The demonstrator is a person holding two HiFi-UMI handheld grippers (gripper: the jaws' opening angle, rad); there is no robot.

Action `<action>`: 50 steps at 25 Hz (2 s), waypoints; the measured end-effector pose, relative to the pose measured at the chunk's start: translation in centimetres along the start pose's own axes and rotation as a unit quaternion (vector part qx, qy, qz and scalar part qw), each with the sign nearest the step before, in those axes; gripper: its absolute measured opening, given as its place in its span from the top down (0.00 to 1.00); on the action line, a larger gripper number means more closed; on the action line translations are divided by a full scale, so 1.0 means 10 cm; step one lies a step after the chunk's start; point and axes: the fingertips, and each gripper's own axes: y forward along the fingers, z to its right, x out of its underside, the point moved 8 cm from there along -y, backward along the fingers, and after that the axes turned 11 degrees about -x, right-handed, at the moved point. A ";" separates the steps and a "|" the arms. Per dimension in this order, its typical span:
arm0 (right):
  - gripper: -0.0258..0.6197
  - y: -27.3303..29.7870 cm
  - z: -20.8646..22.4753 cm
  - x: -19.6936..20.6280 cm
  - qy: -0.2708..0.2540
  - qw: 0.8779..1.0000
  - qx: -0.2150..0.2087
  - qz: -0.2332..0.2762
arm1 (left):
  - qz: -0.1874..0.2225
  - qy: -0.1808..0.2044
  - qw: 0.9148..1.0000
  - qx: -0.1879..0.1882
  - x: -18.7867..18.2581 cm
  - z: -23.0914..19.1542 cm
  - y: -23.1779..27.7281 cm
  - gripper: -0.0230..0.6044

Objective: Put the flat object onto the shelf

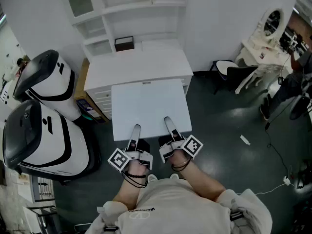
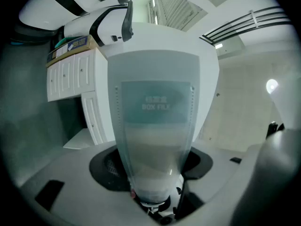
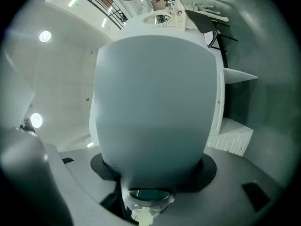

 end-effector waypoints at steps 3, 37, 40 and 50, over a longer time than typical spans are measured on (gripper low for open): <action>0.51 0.01 0.00 0.01 0.002 1.000 -0.001 0.001 | 0.000 -0.003 1.000 -0.001 -0.01 0.00 0.00 0.53; 0.49 0.77 0.35 0.35 -0.008 1.000 0.000 -0.010 | 0.005 -0.016 1.000 0.006 -0.79 -0.21 0.34 0.53; 0.49 1.00 0.48 0.22 -0.004 1.000 -0.001 -0.012 | 0.010 -0.012 1.000 0.002 -0.87 -0.22 0.59 0.53; 0.49 1.85 0.91 -0.34 0.013 1.000 -0.004 -0.026 | 0.025 -0.003 1.000 -0.005 -1.09 -0.21 1.61 0.53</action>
